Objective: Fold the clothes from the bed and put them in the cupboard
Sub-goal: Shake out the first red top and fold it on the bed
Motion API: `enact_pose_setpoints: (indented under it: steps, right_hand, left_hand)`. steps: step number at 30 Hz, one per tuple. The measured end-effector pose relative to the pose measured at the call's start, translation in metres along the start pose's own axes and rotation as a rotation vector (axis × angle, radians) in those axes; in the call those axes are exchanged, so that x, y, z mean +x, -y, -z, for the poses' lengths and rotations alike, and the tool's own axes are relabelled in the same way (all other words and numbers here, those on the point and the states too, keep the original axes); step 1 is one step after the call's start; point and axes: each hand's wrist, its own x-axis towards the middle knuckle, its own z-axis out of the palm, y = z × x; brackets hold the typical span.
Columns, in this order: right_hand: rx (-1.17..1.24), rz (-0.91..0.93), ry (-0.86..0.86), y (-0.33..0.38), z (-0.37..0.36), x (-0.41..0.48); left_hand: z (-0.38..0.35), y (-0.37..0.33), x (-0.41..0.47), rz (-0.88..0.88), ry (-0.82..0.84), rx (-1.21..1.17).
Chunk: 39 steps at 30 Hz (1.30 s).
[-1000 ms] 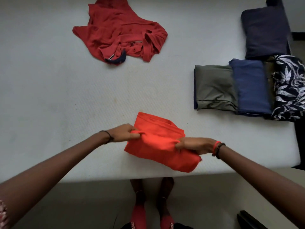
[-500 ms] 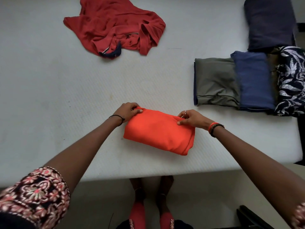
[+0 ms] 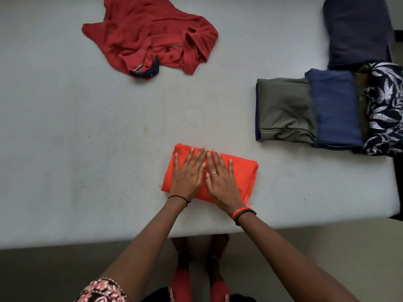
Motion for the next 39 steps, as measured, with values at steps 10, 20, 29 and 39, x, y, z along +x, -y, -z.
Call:
enact_pose_setpoints:
  steps: [10,20,29,39]
  right_hand:
    - [-0.059,0.019,0.158,-0.036,0.031,0.002]
    - [-0.156,0.074,0.500,-0.018,0.069,0.037]
    - [0.177,-0.115,0.473,-0.018,0.067,0.041]
    - [0.675,-0.262,0.334,0.019,0.122,0.024]
  left_hand:
    - [0.014,-0.003,-0.039,0.719,-0.290,-0.372]
    - [0.029,-0.074,-0.065,1.218,-0.072,-1.596]
    - [0.021,-0.062,-0.014,1.084,-0.291,-1.879]
    - [0.102,-0.038,-0.010,0.858,0.100,-1.863]
